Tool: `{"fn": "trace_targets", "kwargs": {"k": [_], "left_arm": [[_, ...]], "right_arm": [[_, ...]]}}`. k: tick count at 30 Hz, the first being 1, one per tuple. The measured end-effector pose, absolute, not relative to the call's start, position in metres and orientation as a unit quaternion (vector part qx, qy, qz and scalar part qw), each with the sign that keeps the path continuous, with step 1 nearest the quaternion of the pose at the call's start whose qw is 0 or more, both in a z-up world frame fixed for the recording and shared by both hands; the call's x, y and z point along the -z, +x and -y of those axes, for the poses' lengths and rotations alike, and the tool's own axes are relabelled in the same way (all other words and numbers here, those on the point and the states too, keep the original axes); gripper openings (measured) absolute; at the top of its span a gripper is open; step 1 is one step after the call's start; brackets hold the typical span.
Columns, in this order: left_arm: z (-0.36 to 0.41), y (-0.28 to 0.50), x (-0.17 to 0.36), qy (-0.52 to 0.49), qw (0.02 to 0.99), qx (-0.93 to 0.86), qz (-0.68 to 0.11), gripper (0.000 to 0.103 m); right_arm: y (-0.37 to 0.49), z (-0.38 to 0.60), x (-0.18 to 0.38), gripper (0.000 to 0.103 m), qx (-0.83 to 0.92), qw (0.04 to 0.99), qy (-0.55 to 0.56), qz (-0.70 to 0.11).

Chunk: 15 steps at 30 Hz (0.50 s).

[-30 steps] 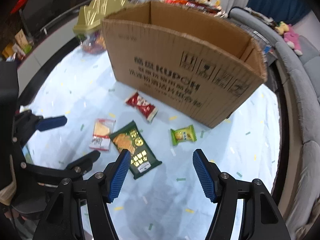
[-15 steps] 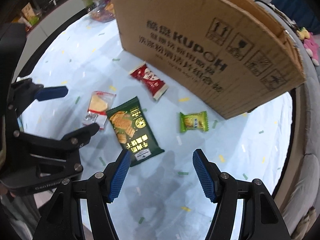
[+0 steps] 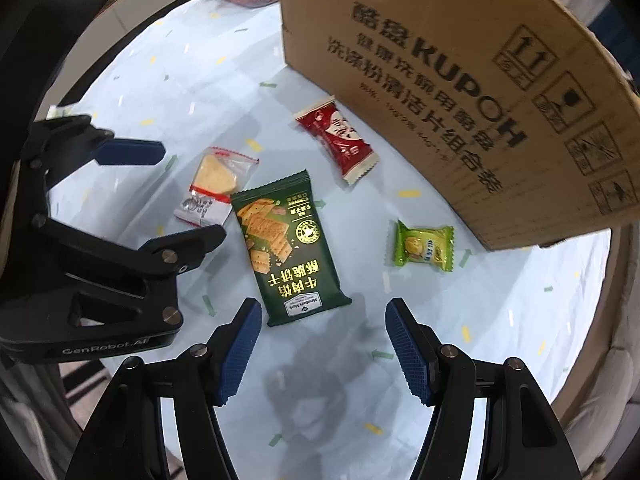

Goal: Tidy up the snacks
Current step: 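Withdraw both open tools from the box toward the green cracker packet and cheese packet, then grasp the clear cheese packet with the left tool while the right tool grasps the green cracker packet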

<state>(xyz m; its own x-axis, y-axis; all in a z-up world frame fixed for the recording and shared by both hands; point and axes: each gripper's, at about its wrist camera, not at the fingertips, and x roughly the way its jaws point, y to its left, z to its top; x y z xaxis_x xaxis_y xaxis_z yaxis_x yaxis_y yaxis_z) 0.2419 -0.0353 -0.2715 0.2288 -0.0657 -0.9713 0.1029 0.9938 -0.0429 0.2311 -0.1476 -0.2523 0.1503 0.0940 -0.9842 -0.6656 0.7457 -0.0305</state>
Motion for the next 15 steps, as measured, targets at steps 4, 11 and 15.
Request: {"fn": "trace_targets", "kwargs": {"k": [4, 11, 15], "left_arm": [[0.032, 0.249, 0.279, 0.004, 0.778, 0.049, -0.627, 0.078], [0.028, 0.261, 0.290, 0.002, 0.769, 0.040, -0.638, 0.072], [0.026, 0.264, 0.297, 0.003, 0.770, 0.036, -0.637, 0.070]], "right_arm": [[0.234, 0.142, 0.260, 0.065, -0.271, 0.711, -0.244, -0.602], [0.244, 0.127, 0.274, 0.065, -0.264, 0.698, -0.248, -0.617], [0.259, 0.116, 0.287, 0.065, -0.262, 0.695, -0.238, -0.626]]}}
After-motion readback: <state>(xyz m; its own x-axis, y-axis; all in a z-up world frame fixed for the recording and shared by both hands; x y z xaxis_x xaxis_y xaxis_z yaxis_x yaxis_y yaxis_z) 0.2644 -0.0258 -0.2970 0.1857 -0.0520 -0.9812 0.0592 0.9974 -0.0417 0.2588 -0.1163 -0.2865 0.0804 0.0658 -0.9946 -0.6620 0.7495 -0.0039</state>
